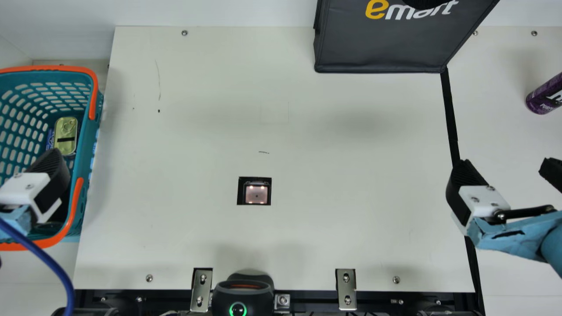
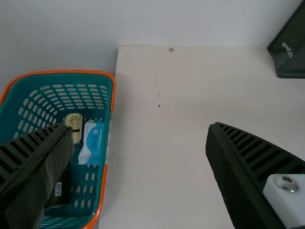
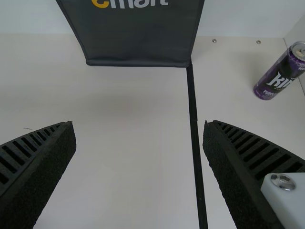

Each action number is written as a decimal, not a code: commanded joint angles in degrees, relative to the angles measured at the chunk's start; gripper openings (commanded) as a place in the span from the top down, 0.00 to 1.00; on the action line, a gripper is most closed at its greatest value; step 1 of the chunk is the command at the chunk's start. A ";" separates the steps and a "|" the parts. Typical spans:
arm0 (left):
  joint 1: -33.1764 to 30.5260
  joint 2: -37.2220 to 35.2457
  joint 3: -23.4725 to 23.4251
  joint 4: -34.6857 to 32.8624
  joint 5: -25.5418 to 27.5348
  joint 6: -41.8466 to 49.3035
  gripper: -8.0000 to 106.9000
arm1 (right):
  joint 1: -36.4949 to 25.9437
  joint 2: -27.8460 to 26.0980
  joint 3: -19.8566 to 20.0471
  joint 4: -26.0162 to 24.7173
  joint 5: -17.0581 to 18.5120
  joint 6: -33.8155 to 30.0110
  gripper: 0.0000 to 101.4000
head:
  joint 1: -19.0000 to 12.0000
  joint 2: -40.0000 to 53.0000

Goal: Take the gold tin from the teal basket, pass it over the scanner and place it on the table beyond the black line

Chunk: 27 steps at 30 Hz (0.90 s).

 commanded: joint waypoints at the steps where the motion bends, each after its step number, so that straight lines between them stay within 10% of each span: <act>1: 0.00 0.00 0.00 0.00 0.00 0.00 0.15 | 0.00 0.00 0.00 0.00 0.00 0.00 0.06 | -1.66 1.43; 27: -0.05 0.05 -0.01 0.04 -0.04 -0.05 0.15 | 0.00 0.00 0.00 0.00 -0.06 0.00 0.06 | -1.66 20.09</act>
